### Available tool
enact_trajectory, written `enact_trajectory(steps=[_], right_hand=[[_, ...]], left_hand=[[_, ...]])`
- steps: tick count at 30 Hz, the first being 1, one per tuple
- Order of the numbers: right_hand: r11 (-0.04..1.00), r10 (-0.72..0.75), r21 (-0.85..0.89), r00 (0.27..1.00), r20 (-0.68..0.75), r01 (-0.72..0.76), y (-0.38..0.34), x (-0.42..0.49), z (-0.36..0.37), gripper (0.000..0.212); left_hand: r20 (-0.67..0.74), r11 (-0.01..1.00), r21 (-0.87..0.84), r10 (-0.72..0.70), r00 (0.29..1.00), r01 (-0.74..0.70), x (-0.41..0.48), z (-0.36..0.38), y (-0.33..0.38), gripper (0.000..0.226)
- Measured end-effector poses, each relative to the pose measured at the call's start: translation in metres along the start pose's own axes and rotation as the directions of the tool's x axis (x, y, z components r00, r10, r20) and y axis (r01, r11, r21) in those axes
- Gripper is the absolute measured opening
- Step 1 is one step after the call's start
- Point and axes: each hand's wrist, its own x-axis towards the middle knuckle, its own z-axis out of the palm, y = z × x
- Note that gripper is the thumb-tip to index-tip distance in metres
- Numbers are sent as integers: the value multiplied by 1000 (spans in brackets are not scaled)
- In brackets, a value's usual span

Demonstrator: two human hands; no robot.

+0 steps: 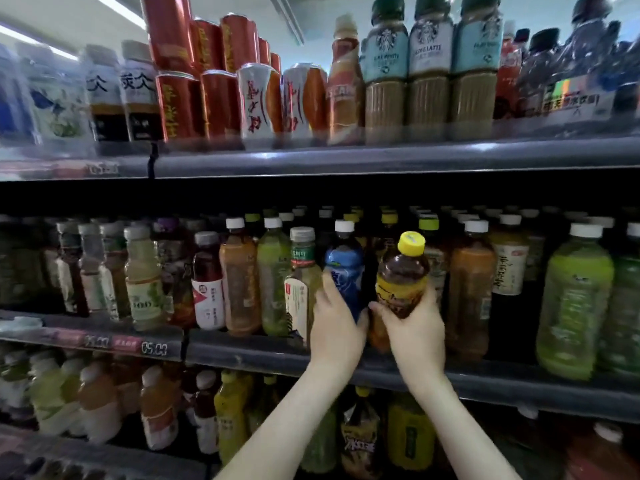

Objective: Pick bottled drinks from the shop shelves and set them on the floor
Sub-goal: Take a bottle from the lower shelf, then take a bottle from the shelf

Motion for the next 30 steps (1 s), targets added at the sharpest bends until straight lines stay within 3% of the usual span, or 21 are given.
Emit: enact_trajectory(steps=[6, 13, 16, 21, 23, 25, 28, 30], right_hand=[[969, -9, -247, 998, 55, 23, -4, 9, 8, 65], [913, -112, -383, 989, 96, 141, -7, -1, 15, 106], [860, -175, -462, 975, 134, 218, -4, -2, 16, 108], [849, -133, -486, 974, 184, 208, -4, -2, 15, 111], [889, -127, -412, 972, 196, 199, -7, -6, 6, 101], [954, -169, -210, 964, 206, 212, -13, -12, -8, 84], [958, -275, 155, 919, 282, 240, -28, -30, -31, 73], [944, -302, 241, 884, 356, 226, -35, -42, -45, 76]], left_hand=[[-28, 993, 112, 50, 998, -47, 9, 9, 1, 99], [-111, 980, -129, 139, 984, -153, 3, 0, -5, 114], [-168, 956, -196, 188, 968, -220, -5, -1, -11, 114], [-252, 899, -331, 210, 945, -287, -16, -7, -15, 112], [-325, 879, -331, 235, 916, -343, -18, -11, -14, 112], [-360, 856, -345, 259, 896, -386, -21, -16, -10, 110], [-331, 807, -376, 343, 879, -456, -31, -23, -1, 104], [-262, 796, -339, 433, 863, -502, -44, -26, 8, 103]])
